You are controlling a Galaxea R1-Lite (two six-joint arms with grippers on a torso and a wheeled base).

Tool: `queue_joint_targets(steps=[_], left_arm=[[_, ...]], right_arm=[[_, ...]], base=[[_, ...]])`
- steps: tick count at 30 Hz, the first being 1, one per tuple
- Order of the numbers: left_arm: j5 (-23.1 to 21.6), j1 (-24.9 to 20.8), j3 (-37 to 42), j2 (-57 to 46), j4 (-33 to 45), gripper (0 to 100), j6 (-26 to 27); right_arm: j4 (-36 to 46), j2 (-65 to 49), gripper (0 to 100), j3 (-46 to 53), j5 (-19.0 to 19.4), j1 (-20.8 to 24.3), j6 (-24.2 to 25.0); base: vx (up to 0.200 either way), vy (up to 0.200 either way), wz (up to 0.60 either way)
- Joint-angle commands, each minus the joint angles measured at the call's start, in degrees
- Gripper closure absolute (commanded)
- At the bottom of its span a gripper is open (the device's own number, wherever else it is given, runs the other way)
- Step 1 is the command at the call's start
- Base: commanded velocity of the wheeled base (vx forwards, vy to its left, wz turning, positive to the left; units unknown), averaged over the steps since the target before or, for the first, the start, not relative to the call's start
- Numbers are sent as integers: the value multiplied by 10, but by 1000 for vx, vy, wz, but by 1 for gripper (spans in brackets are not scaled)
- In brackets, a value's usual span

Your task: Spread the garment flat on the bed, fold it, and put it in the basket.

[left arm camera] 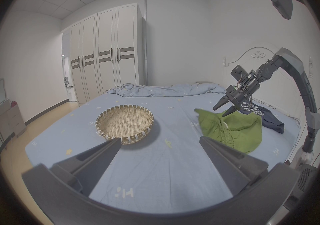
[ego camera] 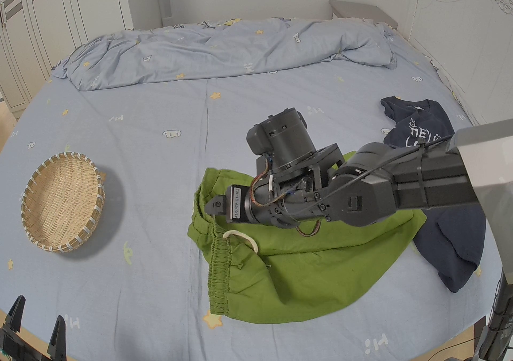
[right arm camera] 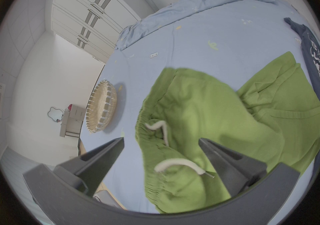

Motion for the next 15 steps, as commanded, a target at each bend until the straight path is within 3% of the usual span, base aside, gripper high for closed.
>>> queue_joint_targets(steps=[1, 10, 12, 13, 14, 15], left_arm=[[0, 0, 10, -9, -2, 0, 3], [5, 2, -12, -3, -21, 0, -13], [11, -10, -120, 21, -62, 0, -98], [19, -19, -216, 53, -64, 0, -175], [19, -19, -216, 53, -64, 0, -175], [16, -21, -313, 90, -16, 0, -173]], right_arm=[[1, 0, 0, 17, 0, -23, 1], [-1, -63, 0, 83, 1, -51, 1], [-1, -71, 0, 94, 2, -52, 1], [-2, -73, 0, 97, 2, -56, 1], [-2, -73, 0, 97, 2, -56, 1], [-2, -76, 0, 98, 2, -61, 1]], base=[[0, 0, 0], [0, 0, 0], [0, 0, 0], [0, 0, 0], [0, 0, 0], [0, 0, 0]])
